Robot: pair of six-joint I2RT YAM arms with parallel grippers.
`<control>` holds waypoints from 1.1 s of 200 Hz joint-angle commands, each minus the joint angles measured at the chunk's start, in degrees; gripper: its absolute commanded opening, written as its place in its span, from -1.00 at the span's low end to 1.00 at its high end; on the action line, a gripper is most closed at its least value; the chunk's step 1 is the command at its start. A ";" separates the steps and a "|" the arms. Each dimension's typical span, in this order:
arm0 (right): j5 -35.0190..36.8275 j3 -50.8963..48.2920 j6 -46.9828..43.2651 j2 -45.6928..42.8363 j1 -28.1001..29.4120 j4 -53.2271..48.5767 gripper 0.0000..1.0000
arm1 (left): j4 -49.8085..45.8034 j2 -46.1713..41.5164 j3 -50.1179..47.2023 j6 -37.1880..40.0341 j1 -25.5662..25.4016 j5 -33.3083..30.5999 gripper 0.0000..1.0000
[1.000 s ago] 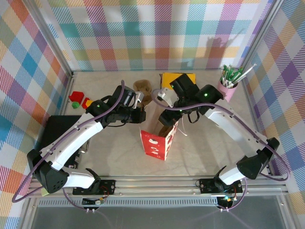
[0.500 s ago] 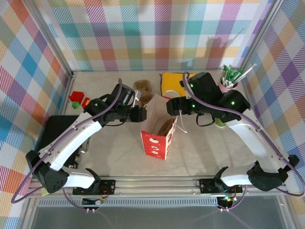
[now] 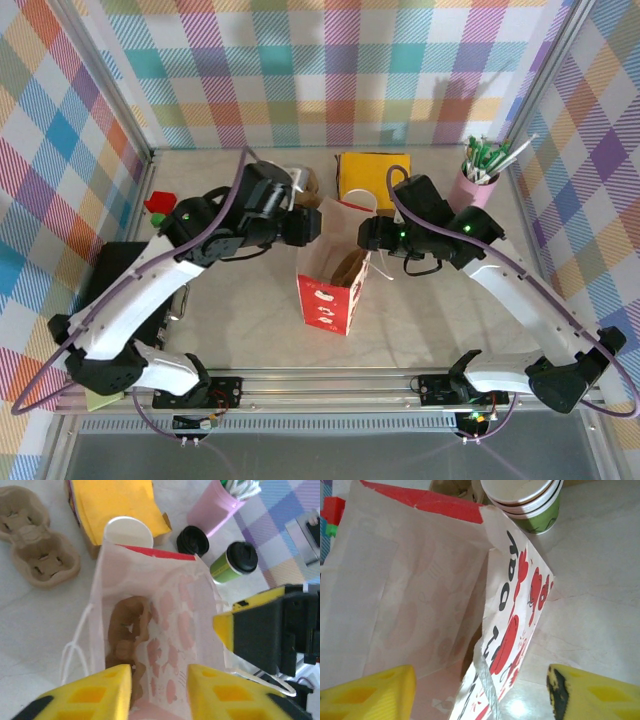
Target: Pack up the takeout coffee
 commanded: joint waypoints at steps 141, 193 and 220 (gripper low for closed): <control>-5.11 -8.46 4.88 -5.50 -1.38 7.41 -0.52 | -8.39 24.23 -1.00 -7.13 -4.39 0.36 -0.89; -4.77 -9.71 5.04 -6.70 -1.38 7.71 -0.65 | -8.14 27.43 -2.14 -6.56 -4.22 1.14 -1.00; -4.54 -10.36 5.06 -7.28 -1.38 7.62 -0.69 | -5.72 27.39 -5.67 -6.61 -3.44 2.31 -1.00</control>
